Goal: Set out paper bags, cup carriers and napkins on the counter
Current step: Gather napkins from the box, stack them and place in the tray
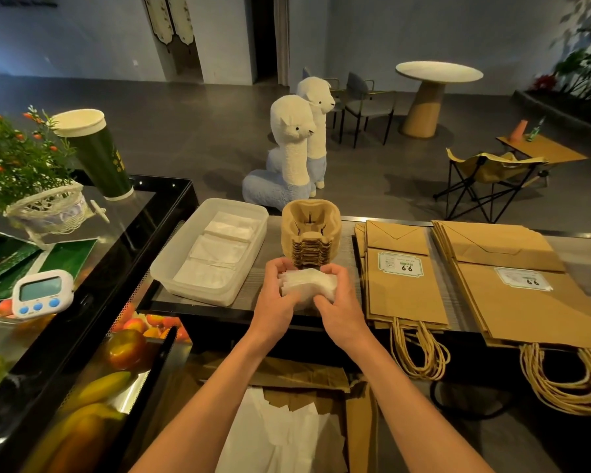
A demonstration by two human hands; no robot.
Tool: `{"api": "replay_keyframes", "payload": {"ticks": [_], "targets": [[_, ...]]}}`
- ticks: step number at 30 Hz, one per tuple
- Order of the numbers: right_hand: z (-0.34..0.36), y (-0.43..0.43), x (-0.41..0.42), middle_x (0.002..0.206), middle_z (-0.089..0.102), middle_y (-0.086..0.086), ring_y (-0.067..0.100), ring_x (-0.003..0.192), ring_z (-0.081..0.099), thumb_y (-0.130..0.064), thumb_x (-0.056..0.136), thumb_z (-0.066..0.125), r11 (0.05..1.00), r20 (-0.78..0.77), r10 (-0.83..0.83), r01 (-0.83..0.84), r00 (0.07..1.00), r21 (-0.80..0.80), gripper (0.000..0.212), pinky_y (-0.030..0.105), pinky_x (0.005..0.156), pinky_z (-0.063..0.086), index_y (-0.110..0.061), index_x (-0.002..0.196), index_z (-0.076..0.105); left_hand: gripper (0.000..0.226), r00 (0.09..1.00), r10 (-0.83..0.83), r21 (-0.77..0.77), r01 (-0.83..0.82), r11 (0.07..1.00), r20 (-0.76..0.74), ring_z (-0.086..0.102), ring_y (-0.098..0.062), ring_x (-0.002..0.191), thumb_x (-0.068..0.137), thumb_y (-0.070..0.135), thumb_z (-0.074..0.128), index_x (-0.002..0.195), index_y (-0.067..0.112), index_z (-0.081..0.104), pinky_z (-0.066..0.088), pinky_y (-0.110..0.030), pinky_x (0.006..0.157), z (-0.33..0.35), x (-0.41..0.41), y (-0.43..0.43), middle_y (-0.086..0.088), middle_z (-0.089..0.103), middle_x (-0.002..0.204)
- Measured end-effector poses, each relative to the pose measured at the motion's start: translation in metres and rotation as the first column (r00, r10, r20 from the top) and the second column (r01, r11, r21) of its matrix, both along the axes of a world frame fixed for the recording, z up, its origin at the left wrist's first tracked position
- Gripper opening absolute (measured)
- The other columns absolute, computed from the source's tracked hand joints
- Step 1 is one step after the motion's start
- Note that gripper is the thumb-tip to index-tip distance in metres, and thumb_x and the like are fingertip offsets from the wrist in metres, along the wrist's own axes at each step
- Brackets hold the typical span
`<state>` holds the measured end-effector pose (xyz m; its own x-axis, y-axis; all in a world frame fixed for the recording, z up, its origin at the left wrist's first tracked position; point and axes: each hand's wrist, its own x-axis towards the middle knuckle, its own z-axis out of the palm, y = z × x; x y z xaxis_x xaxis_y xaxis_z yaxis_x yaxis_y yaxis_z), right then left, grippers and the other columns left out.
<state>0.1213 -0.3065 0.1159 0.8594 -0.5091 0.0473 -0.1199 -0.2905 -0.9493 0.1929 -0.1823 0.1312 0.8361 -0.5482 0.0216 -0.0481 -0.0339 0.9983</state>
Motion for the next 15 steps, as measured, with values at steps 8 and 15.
{"api": "replay_keyframes", "payload": {"ticks": [8, 15], "targets": [[0.002, 0.003, 0.001, 0.125, 0.046, -0.002, 0.014, 0.115, 0.051, -0.004, 0.094, 0.061, 0.999, 0.019, -0.033, 0.032, 0.999, 0.027, 0.049, 0.031, 0.091, 0.057, -0.034, 0.125, 0.038, 0.058, 0.996, 0.038, 0.001, -0.038, 0.999, -0.084, 0.059, -0.018, 0.113, 0.09, -0.005, 0.064, 0.133, 0.025, 0.04, 0.061, -0.037, 0.089, 0.001, -0.002, -0.002, 0.001, 0.053, 0.125], [0.012, 0.003, -0.006, 0.116, 0.055, -0.017, 0.005, 0.107, 0.058, -0.006, 0.096, 0.062, 0.997, 0.075, 0.006, -0.012, 0.997, 0.078, 0.04, 0.017, 0.076, 0.055, -0.031, 0.125, 0.05, 0.053, 0.992, 0.102, 0.011, -0.101, 0.995, -0.074, 0.062, -0.016, 0.111, 0.091, -0.004, 0.064, 0.128, 0.03, 0.048, 0.06, -0.041, 0.091, -0.002, 0.002, -0.004, 0.005, 0.057, 0.122]]}}
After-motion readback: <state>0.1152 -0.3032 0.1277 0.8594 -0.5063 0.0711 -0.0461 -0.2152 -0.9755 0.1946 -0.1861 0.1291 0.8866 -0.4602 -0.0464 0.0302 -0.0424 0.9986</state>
